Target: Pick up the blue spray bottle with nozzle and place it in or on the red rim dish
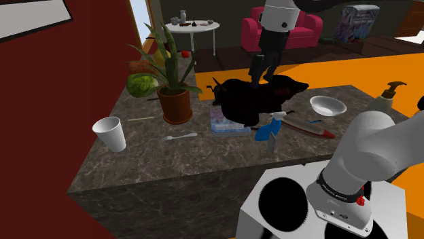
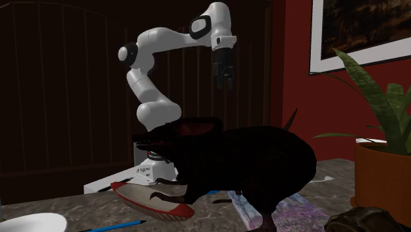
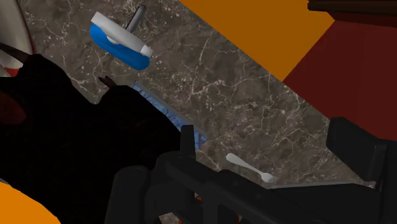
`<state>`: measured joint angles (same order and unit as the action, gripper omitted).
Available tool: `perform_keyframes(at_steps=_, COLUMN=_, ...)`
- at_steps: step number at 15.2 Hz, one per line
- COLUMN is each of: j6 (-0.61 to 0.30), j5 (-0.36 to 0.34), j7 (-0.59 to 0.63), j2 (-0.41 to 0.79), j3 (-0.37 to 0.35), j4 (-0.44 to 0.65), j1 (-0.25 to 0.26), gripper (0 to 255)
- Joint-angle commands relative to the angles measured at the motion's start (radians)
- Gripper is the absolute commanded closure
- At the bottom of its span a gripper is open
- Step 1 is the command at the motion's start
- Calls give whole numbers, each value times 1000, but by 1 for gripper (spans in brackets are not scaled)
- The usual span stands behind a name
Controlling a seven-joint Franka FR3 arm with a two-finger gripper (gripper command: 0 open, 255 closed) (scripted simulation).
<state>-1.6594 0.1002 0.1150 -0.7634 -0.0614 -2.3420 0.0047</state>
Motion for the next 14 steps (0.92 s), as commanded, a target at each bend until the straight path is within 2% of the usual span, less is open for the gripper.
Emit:
perform_keyframes(at_steps=1, j6=0, j5=0, j7=0, j2=0, j3=0, j4=0, j1=0, gripper=0)
perform_keyframes(at_steps=8, j6=-103, j5=-159, j7=-177, j2=93, j3=-48, j4=-144, j1=41, gripper=0)
perform_keyframes(at_steps=14, j6=-227, j5=-329, j7=-297, j2=187, j3=-84, j4=-274, j1=49, gripper=0)
